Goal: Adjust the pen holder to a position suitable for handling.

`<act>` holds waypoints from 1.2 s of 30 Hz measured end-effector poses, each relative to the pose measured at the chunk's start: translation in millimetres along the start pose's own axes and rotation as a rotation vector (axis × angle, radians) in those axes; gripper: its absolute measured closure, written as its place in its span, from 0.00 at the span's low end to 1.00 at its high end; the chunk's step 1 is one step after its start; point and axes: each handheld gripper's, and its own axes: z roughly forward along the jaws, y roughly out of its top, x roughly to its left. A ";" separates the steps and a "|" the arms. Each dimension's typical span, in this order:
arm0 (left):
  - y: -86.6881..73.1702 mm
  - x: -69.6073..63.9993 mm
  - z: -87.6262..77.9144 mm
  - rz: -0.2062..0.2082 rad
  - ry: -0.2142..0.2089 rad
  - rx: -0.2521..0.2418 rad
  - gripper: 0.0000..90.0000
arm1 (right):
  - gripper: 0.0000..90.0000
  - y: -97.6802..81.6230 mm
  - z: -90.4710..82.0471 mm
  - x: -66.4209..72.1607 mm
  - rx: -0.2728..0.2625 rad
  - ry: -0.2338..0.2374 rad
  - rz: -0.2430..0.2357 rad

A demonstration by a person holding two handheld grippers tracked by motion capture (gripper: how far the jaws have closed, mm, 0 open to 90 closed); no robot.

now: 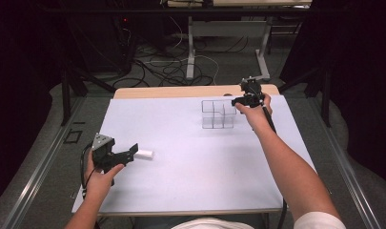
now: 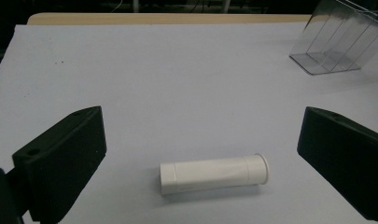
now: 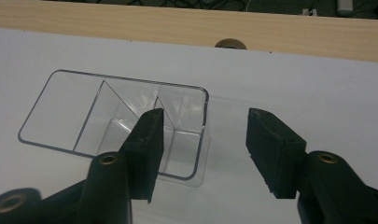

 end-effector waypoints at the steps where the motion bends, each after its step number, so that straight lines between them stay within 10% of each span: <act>1: -0.1 0.2 0.2 0.001 0.000 0.002 0.01 | 0.53 0.1 1.3 0.2 0.007 0.002 0.010; 36: 0.1 -0.5 -0.7 0.004 -0.003 0.005 0.02 | 0.77 -7.2 51.8 2.7 0.095 -0.076 0.003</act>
